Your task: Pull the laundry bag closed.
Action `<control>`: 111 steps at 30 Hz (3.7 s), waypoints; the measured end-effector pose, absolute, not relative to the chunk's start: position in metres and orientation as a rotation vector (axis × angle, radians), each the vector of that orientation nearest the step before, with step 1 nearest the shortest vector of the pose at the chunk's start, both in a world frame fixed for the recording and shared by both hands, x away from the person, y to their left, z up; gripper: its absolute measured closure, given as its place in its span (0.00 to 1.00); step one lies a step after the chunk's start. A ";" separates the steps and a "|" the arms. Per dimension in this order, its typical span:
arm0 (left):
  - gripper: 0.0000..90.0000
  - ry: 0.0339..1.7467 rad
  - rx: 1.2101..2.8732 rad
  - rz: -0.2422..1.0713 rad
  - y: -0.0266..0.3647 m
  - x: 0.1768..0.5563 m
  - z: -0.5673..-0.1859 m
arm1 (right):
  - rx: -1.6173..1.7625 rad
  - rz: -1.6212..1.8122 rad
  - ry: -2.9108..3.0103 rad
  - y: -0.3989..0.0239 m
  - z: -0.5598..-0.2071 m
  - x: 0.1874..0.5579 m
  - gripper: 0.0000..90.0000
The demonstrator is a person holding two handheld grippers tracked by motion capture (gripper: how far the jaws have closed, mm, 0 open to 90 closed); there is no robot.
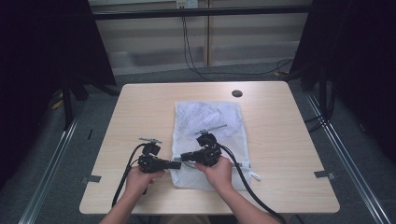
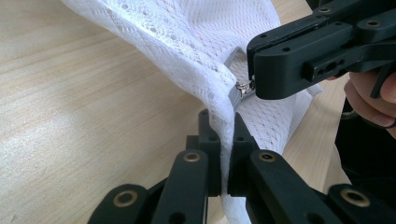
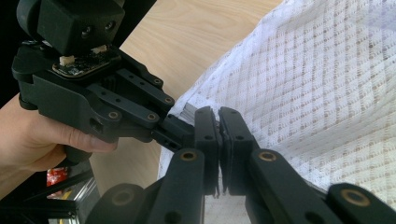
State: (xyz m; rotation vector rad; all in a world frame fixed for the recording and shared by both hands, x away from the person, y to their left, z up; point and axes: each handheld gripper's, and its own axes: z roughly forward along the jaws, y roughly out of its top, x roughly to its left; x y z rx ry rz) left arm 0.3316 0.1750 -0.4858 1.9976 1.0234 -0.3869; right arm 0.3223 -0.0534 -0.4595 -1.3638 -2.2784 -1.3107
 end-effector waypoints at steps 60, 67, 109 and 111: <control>0.98 1.034 1.984 -0.423 0.167 0.334 -0.477 | -1.339 -1.304 -2.304 -0.077 -0.455 0.321 0.97; 0.98 1.043 1.979 -0.425 0.167 0.334 -0.477 | -1.338 -1.299 -2.309 -0.078 -0.454 0.319 0.97; 0.98 1.046 1.986 -0.383 0.177 0.336 -0.476 | -1.396 -1.306 -2.284 -0.112 -0.457 0.318 0.97; 0.98 1.048 1.985 -0.382 0.177 0.336 -0.476 | -1.406 -1.299 -2.283 -0.114 -0.457 0.318 0.97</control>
